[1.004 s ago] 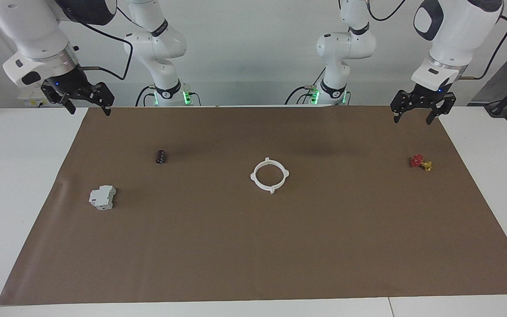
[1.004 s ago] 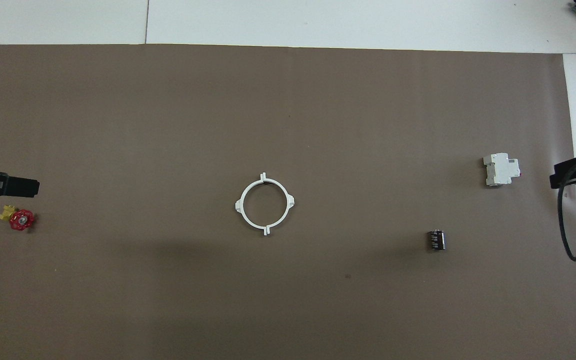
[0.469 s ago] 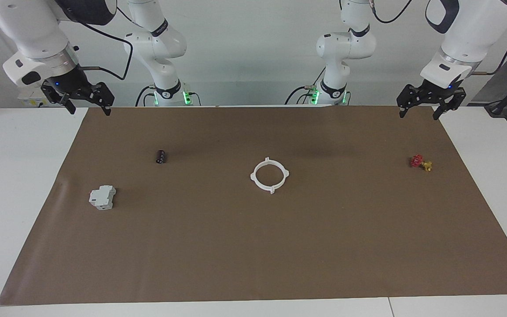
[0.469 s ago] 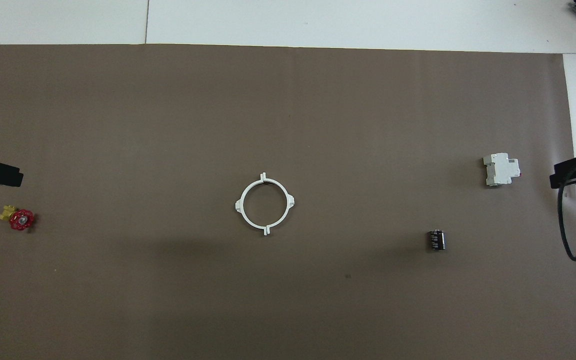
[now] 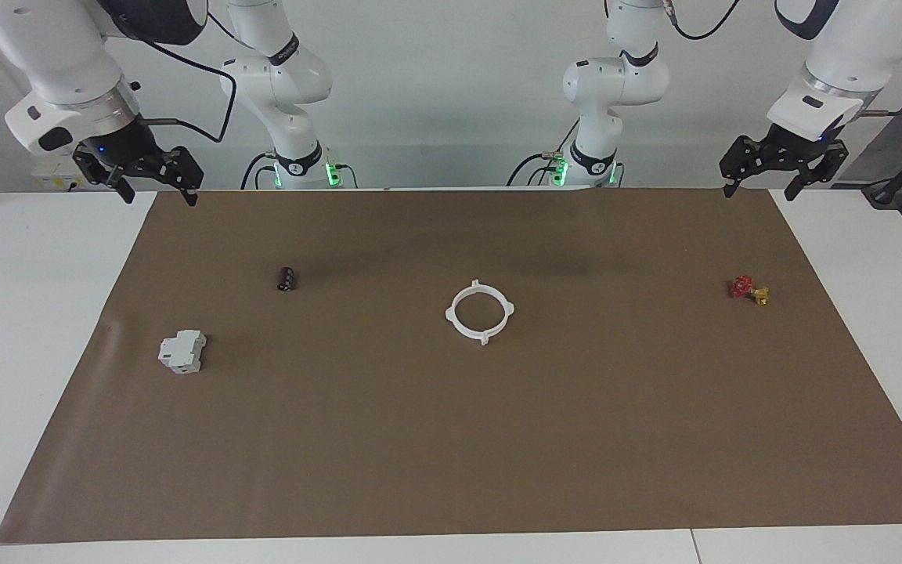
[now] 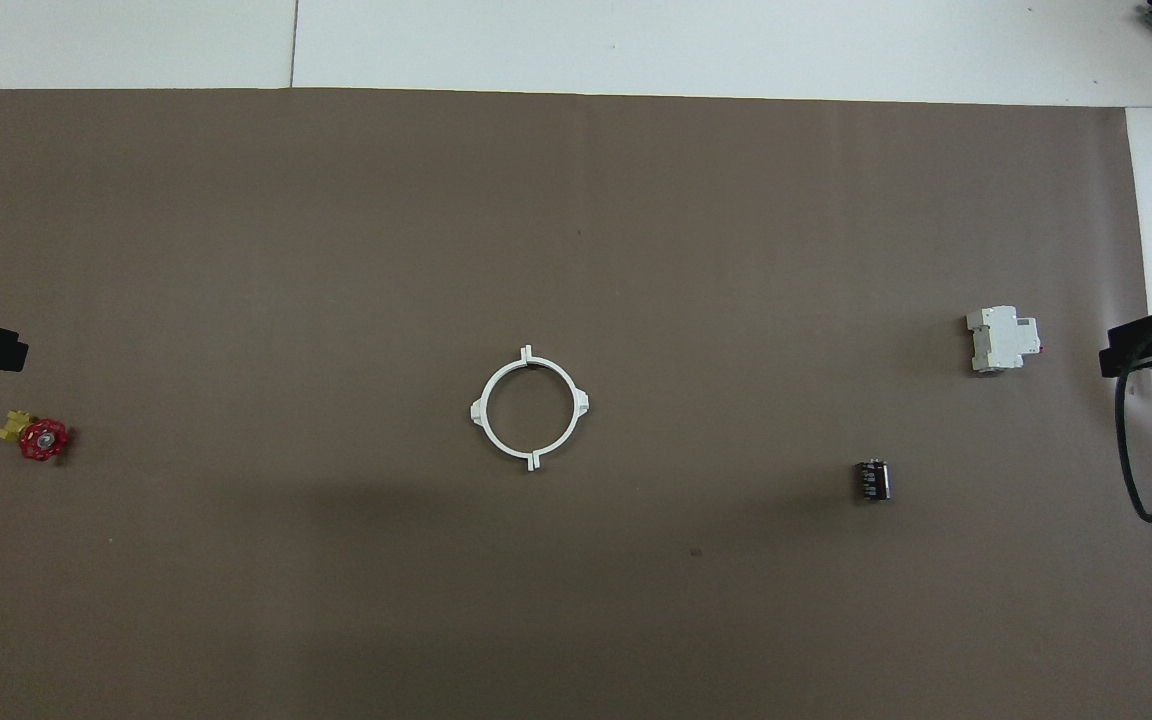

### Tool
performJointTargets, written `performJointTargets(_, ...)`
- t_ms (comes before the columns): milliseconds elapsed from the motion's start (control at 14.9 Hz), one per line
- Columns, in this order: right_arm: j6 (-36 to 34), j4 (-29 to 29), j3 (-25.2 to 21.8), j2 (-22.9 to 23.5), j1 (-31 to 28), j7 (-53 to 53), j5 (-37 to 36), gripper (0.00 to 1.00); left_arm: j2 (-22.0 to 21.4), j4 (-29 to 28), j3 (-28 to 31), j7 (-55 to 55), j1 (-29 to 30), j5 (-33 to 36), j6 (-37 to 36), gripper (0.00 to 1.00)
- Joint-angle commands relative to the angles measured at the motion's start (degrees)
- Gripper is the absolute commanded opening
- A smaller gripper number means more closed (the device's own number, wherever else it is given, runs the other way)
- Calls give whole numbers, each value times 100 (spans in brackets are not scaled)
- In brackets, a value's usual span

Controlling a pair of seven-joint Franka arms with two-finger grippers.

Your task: Assemble drain pipe with both arms

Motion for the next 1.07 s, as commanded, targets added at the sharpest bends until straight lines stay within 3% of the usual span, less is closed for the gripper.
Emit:
performJointTargets(0,72,-104,-1,-83,-22,-120,96,100,-14,84,-37,76,78,-78,-146,100)
performJointTargets(736,55,-104,17,-92,22,-137,105,100,-31,67,-37,41,86,-113,-128,100)
performJointTargets(1004,397,-78,61,-57,58,-146,341,100,-31,32,-46,41,86,-113,-119,100)
